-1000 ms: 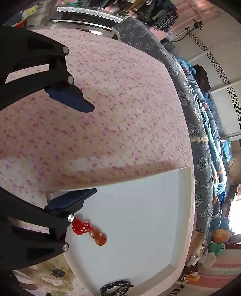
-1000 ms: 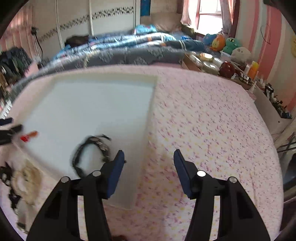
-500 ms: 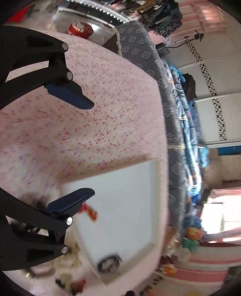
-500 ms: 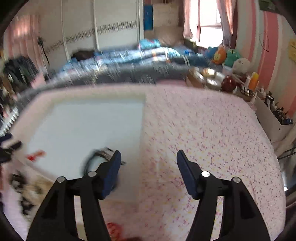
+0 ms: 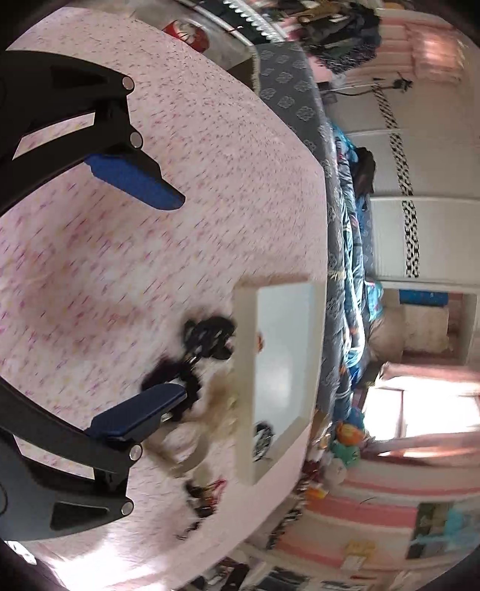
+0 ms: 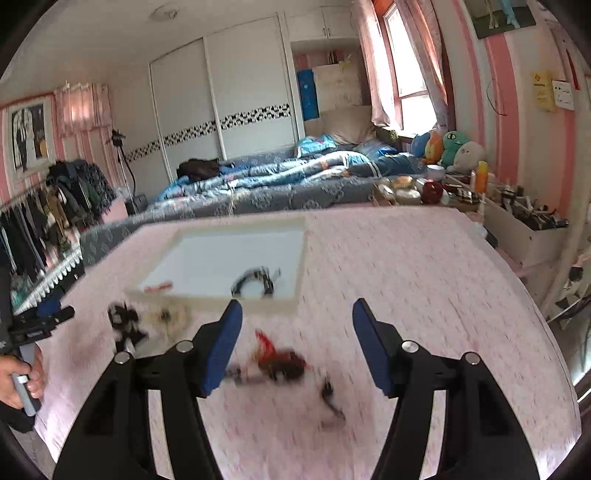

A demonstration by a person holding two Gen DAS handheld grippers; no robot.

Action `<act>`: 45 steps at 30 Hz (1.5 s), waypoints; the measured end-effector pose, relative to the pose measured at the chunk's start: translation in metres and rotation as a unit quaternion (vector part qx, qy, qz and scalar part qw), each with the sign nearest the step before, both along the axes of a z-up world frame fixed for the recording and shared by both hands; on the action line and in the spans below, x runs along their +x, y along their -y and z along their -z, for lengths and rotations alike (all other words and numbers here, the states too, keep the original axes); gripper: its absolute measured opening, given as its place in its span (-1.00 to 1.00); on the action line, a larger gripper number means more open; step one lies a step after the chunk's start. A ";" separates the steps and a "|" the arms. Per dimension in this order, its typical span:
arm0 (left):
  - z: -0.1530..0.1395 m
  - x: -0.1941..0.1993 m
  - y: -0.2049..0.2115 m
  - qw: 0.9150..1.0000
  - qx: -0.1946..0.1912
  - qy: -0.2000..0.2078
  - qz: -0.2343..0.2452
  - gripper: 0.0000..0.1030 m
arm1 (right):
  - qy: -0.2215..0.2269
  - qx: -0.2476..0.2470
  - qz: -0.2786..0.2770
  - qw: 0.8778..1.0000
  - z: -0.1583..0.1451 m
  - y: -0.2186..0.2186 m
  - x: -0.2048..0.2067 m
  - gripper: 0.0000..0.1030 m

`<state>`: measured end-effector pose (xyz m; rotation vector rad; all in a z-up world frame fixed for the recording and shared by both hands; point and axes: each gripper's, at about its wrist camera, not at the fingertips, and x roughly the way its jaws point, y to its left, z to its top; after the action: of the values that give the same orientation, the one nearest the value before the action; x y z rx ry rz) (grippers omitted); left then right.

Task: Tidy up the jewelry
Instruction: 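Withdraw both open tools from the tray back toward the jewelry, then grasp the cream lace scrunchie with the left tool while the right tool grasps the red cord pendant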

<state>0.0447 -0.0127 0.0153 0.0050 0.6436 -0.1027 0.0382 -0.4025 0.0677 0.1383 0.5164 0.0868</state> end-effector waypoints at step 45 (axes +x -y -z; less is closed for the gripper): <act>0.032 0.129 0.136 0.992 -0.005 -0.109 0.066 -0.05 | -0.129 -0.028 -0.078 0.988 0.058 -0.044 0.099 -0.45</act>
<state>0.1735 -0.1484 -0.0171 0.0264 0.8609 -0.2368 0.1371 -0.3589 0.0098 0.0544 0.7883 0.2095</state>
